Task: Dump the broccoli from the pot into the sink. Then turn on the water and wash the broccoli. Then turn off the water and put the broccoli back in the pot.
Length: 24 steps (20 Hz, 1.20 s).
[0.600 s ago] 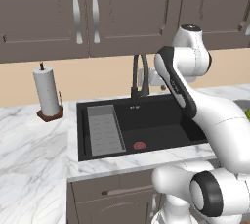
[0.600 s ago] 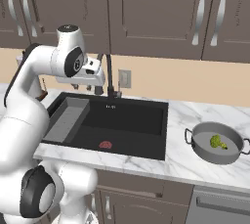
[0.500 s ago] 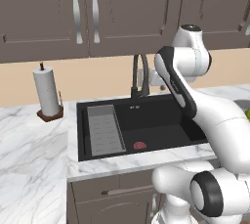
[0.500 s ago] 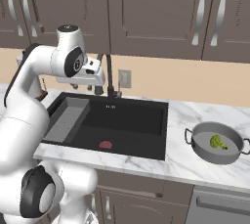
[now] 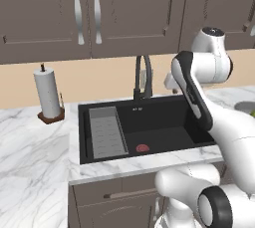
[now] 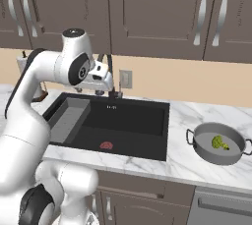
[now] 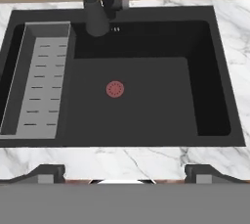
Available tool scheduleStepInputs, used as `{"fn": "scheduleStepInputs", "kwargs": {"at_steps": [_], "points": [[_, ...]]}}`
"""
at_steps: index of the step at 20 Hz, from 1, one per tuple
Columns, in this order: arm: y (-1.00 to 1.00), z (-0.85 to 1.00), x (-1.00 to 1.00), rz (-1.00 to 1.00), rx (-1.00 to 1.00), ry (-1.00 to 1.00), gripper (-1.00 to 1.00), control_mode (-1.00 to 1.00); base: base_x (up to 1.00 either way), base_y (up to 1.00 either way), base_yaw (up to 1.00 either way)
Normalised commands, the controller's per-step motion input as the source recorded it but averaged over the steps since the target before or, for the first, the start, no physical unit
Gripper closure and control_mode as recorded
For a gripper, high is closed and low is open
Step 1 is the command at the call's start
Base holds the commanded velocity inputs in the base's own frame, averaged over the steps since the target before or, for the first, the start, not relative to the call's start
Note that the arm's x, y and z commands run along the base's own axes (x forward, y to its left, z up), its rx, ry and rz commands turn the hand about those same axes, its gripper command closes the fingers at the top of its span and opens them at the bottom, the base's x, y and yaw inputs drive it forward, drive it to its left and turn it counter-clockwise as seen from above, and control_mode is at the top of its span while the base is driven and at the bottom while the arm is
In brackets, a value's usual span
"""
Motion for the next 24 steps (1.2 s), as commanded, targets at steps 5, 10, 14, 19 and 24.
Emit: {"fn": "scheduleStepInputs", "kwargs": {"at_steps": [5, 10, 14, 19, 24], "points": [[-0.53, -0.06, -0.19, -0.08, 0.0, -0.07, -1.0, -1.0, 0.0, 0.0, 0.0], [-0.65, -0.13, -0.02, -0.04, 0.0, -0.03, -1.0, -1.0, 0.0, 0.0, 0.0], [-0.69, -0.12, 0.0, -0.01, 0.0, -0.01, -1.0, -1.0, 0.0, 0.0, 0.0], [-0.73, -0.14, 0.0, 0.0, 0.0, 0.0, -1.0, -1.0, 0.0, 0.0, 0.0], [-0.58, -0.21, 0.0, 0.0, 0.0, 0.0, -1.0, -1.0, 0.0, 0.0, 0.0]]}}
